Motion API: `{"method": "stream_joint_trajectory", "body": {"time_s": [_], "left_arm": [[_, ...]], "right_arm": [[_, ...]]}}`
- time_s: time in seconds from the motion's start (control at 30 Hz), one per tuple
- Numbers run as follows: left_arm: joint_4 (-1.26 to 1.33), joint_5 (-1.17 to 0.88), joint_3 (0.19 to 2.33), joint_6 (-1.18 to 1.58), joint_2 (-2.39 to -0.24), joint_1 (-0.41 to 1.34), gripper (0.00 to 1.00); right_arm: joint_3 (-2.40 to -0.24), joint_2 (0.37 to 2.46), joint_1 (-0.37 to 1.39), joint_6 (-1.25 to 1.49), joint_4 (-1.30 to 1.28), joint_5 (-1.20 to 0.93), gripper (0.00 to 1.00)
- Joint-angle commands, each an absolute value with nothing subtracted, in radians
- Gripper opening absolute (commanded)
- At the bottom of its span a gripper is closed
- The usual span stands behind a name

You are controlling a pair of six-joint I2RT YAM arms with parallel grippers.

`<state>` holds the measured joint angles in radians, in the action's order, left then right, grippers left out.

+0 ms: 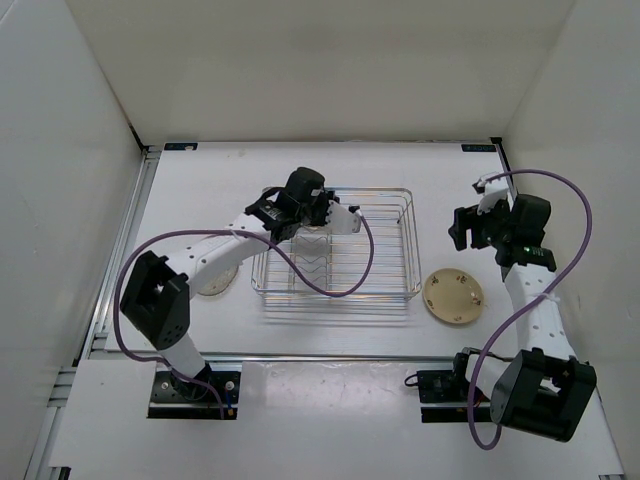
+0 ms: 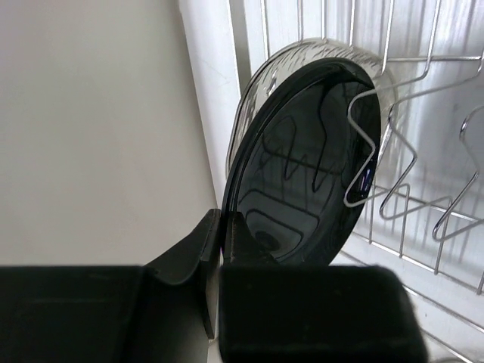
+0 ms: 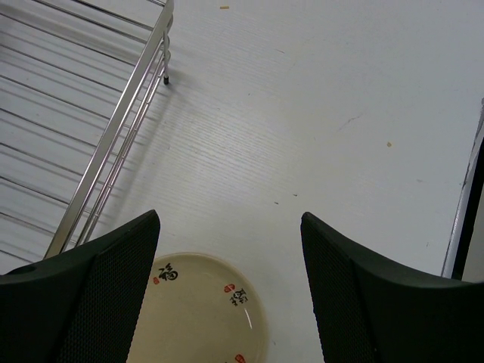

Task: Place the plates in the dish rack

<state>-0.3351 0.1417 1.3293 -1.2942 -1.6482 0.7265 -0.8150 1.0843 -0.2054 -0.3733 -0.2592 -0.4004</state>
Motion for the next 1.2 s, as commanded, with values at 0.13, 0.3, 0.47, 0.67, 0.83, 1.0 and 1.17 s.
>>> {"method": "stream_joint_trajectory", "body": {"time_s": [0.13, 0.3, 0.47, 0.67, 0.83, 1.0, 1.17], "left_arm": [[-0.314, 0.069, 1.384, -1.263, -1.704, 0.735, 0.1], [-0.314, 0.049, 1.393, -1.243, -1.735, 0.735, 0.1], [-0.314, 0.025, 1.453, -1.223, -1.77, 0.715, 0.1], [-0.314, 0.014, 1.471, -1.201, -1.799, 0.715, 0.1], [-0.324, 0.005, 1.445, -1.192, -1.799, 0.715, 0.1], [-0.333, 0.005, 1.425, -1.183, -1.781, 0.715, 0.1], [-0.345, 0.015, 1.397, -1.192, -1.77, 0.706, 0.1]], "right_arm": [[-0.808, 1.049, -0.224, -0.364, -0.23, -0.455, 0.79], [-0.808, 1.04, -0.242, -0.354, -0.23, -0.477, 0.79], [-0.799, 1.031, -0.252, -0.354, -0.23, -0.486, 0.79], [-0.799, 1.031, -0.27, -0.354, -0.23, -0.495, 0.79], [-0.799, 1.022, -0.279, -0.354, -0.23, -0.505, 0.79], [-0.799, 1.013, -0.301, -0.345, -0.23, -0.523, 0.79], [-0.799, 1.012, -0.319, -0.336, -0.23, -0.532, 0.79]]}}
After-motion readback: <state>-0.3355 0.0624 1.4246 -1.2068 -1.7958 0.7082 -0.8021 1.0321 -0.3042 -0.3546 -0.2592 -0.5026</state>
